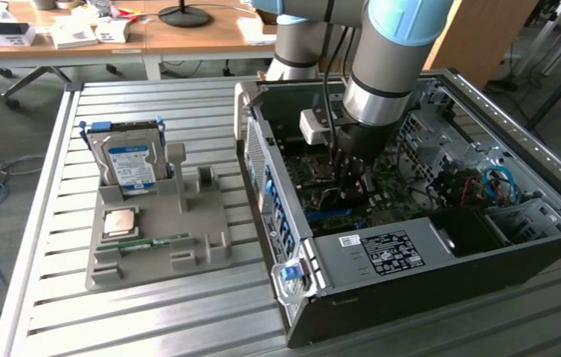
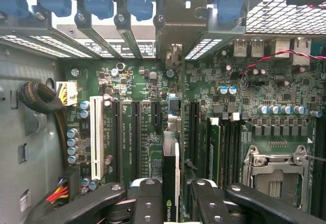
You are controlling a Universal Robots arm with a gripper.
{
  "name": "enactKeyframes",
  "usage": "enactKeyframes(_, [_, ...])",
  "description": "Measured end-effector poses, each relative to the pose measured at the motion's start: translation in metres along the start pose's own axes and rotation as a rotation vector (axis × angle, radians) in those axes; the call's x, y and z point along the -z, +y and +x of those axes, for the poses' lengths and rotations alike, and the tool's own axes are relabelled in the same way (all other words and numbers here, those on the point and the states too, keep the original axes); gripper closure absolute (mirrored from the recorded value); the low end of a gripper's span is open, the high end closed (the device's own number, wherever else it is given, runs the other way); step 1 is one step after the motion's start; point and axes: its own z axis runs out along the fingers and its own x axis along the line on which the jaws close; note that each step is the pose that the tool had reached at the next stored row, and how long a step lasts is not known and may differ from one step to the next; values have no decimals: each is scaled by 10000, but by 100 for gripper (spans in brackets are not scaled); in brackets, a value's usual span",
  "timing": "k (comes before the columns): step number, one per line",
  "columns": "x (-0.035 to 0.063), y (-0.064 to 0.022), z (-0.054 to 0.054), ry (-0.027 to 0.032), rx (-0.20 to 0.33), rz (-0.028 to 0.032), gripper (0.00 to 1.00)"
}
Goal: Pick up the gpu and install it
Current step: 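Insert the gpu into the slot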
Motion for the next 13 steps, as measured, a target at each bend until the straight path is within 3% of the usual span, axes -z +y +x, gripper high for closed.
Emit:
enactKeyframes(4, [-7, 0, -3, 5, -1, 1, 74])
enactKeyframes(13, [-20, 1, -12, 84, -1, -9, 74])
